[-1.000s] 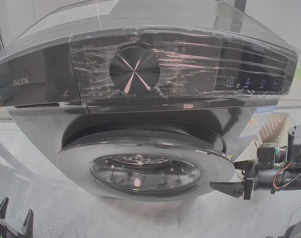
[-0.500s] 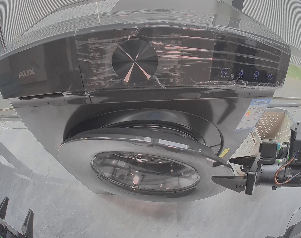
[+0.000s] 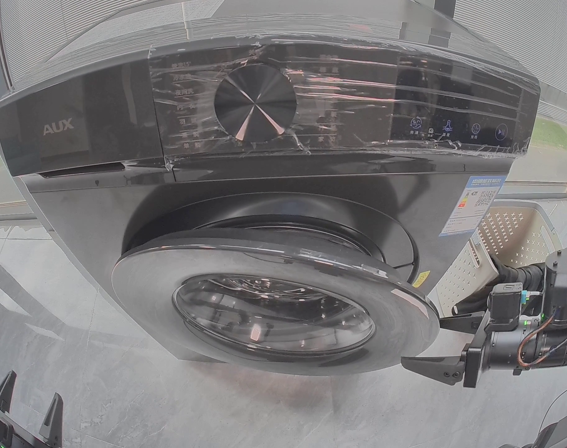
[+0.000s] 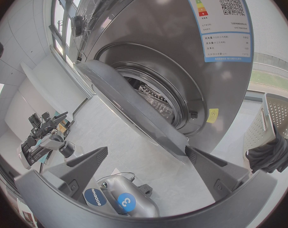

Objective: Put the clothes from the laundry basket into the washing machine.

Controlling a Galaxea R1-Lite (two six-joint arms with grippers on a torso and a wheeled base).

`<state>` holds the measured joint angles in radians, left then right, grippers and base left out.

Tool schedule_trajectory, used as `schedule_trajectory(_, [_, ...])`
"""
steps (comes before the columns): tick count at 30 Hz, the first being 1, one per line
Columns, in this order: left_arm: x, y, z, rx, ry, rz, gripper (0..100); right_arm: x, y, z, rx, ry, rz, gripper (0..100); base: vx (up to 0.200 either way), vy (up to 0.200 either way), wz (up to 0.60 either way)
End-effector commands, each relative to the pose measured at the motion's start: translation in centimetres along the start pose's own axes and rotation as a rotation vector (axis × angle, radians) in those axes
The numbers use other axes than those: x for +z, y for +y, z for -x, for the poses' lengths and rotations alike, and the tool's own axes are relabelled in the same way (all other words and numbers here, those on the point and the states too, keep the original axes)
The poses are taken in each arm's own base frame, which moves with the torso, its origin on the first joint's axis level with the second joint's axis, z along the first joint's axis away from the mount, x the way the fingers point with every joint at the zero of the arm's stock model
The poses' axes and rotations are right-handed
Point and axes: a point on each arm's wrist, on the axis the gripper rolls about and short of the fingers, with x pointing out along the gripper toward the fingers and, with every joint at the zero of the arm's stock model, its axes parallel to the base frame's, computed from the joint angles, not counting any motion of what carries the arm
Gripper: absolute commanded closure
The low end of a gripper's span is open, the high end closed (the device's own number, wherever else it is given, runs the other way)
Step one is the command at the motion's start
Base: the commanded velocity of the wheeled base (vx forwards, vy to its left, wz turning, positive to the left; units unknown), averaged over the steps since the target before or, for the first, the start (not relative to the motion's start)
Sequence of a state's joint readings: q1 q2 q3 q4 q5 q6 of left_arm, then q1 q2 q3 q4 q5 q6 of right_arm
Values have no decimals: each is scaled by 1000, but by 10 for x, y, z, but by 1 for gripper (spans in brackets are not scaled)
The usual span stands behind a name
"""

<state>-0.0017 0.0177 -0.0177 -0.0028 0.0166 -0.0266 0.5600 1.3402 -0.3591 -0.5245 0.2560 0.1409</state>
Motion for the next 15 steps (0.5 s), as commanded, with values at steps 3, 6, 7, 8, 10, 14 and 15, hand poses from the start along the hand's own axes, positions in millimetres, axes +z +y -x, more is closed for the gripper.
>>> schedule_trajectory(3, [-5,0,0,0,-2,1,0,7,1,3,1,-34,1,0,0,0,0])
schedule_trajectory(6, [-5,0,0,0,-2,1,0,12,-1,-6,-2,-35,-7,0,0,0,0])
schedule_trajectory(7, [-5,0,0,0,-2,1,0,12,-1,-6,-2,-34,-7,0,-200,0,0])
schedule_trajectory(8, [-5,0,0,0,-2,1,0,14,-2,-10,-2,-37,-3,0,-200,0,0])
schedule_trajectory(10, [-5,0,0,0,-2,1,0,15,-5,-18,-4,-37,-3,0,-200,0,0])
schedule_trajectory(14, [-5,0,0,0,-2,0,0,15,-7,-28,-4,-52,3,0,-100,0,0])
schedule_trajectory(15, [-5,0,0,0,-2,0,0,14,-6,-28,1,-55,5,0,0,0,0])
